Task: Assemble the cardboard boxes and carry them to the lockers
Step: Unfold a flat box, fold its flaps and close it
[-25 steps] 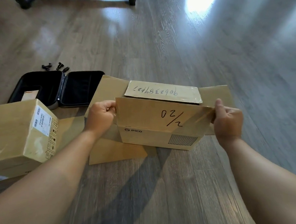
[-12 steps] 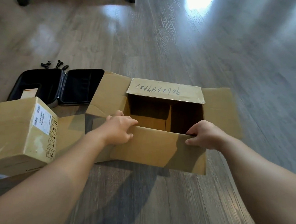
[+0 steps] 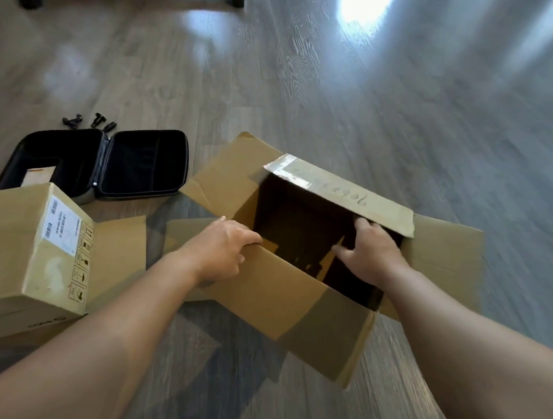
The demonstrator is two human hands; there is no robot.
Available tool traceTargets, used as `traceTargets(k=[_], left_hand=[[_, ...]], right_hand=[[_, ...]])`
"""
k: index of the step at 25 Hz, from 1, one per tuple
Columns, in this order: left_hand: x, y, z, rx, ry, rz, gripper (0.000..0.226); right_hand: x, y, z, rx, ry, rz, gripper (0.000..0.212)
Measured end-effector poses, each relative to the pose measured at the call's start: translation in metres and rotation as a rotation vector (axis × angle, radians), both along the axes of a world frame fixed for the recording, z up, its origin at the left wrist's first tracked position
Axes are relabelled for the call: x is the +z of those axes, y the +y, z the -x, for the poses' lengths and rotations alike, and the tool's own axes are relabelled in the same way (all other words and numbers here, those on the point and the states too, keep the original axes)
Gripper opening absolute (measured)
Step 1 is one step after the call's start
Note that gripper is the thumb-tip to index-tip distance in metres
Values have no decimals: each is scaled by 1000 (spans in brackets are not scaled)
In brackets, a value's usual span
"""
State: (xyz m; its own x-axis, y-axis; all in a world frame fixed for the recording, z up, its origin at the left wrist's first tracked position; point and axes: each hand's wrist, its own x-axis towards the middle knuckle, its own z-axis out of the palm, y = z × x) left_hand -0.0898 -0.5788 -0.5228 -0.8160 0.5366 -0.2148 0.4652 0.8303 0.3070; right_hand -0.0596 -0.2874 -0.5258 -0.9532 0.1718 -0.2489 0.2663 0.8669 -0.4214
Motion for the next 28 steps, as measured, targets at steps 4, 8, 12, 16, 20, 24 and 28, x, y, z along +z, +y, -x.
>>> traceTargets(k=[4, 8, 12, 16, 20, 24, 28], left_hand=[[7, 12, -7, -3, 36, 39, 54], [7, 25, -15, -29, -5, 62, 49], [-1, 27, -15, -54, -22, 85, 47], [-4, 31, -15, -21, -44, 129, 52], [-8, 24, -14, 89, -45, 59, 72], [-10, 43, -19, 47, 44, 70, 78], [-18, 103, -31, 86, 128, -38, 73]], right_hand=[[6, 14, 19, -83, 171, -51, 83], [8, 36, 36, -174, 85, -96, 91], [-5, 57, 44, -194, -34, -126, 90], [-13, 65, 49, -220, -114, -195, 89], [-19, 66, 42, -272, -141, -219, 96], [-9, 76, 35, -314, -183, -262, 89], [4, 58, 33, -259, -172, -155, 77]])
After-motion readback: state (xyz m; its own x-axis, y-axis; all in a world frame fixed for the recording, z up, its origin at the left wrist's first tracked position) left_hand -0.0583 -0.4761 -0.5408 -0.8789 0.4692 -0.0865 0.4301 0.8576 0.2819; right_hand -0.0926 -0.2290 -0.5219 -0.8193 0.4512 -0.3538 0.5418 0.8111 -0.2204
